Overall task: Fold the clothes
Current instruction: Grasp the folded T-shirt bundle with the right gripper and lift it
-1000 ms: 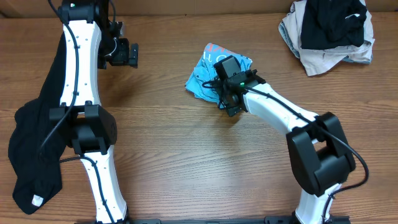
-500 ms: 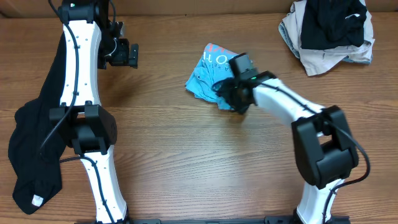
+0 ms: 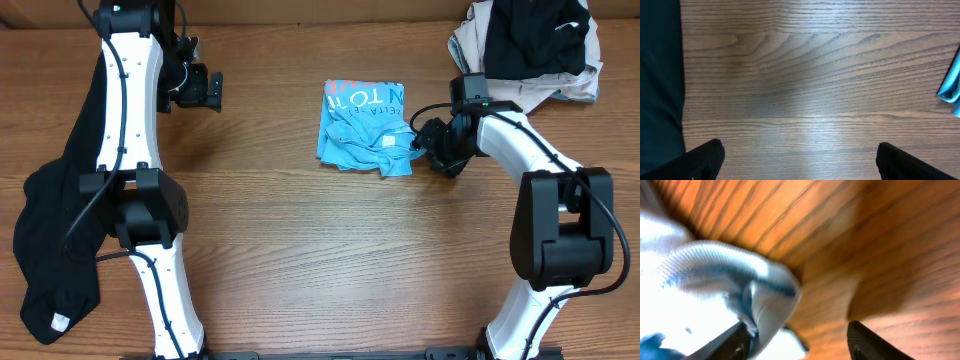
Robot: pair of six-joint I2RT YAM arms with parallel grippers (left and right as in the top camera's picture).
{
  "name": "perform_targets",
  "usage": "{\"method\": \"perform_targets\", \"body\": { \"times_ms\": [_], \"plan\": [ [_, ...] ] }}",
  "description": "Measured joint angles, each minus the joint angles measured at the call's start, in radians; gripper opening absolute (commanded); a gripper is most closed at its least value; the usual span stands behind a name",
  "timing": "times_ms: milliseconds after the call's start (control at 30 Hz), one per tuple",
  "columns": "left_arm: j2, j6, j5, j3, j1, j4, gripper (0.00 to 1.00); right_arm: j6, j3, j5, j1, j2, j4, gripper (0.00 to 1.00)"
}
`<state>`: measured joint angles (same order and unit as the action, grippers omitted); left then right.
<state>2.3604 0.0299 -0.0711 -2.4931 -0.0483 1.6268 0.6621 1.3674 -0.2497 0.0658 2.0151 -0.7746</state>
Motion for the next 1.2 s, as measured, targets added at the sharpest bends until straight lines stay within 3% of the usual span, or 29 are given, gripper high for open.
{"method": "perform_targets", "body": {
  "times_ms": [167,267,533,800,867,1000,1200],
  "plan": [
    [0.0,0.0,0.0,0.0,0.0,0.0,1.0,-0.007,0.039,-0.122,0.018,-0.003,-0.034,0.68],
    [0.0,0.0,0.0,0.0,0.0,0.0,1.0,0.061,0.041,-0.134,0.076,-0.016,-0.033,0.71],
    [0.0,0.0,0.0,0.0,0.0,0.0,1.0,0.433,0.041,0.152,0.32,-0.021,0.051,0.77],
    [0.0,0.004,0.0,0.0,0.0,0.0,1.0,0.59,0.041,0.285,0.387,0.01,0.159,0.75],
    [0.0,0.004,0.0,0.0,0.0,0.0,1.0,0.604,0.041,0.288,0.386,0.036,0.155,0.73],
    [0.0,0.004,0.0,0.0,0.0,0.0,1.0,0.62,0.044,0.29,0.387,0.051,0.143,0.44],
    [0.0,0.006,0.0,0.0,0.0,-0.001,1.0,0.495,0.046,0.266,0.383,0.055,0.162,0.24]
  ]
}}
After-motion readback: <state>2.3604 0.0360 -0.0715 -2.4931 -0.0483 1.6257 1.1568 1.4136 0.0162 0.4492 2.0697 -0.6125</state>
